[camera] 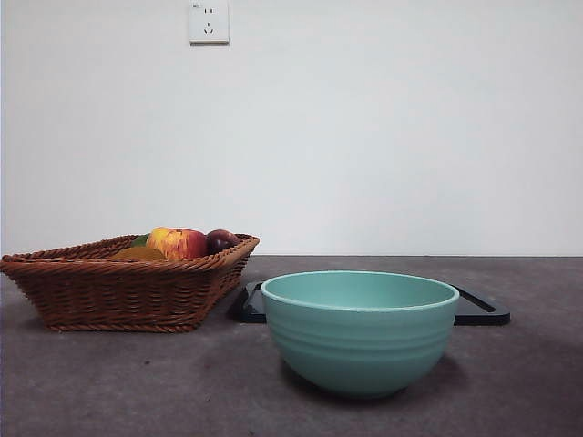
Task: Pick up the wifruite, put it on the bowl, pick up the plate, put it on desk
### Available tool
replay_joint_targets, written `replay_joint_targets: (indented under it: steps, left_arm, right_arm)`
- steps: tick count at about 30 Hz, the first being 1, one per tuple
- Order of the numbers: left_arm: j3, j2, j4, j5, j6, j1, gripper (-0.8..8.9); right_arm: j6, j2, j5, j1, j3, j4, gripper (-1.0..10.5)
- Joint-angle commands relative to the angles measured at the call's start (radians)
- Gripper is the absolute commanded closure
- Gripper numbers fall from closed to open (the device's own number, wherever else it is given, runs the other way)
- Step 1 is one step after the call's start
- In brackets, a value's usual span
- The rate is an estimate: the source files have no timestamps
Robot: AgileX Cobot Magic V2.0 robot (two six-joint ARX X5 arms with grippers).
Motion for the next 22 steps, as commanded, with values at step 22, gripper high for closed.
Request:
replay_joint_targets:
  steps: [22]
  left_arm:
    - [0.051,-0.001,-0.024,0.005,-0.558,0.002,8.04]
  right_arm:
    - [0.222,-0.003,-0.076,0.0,0.039,-0.028,9.4]
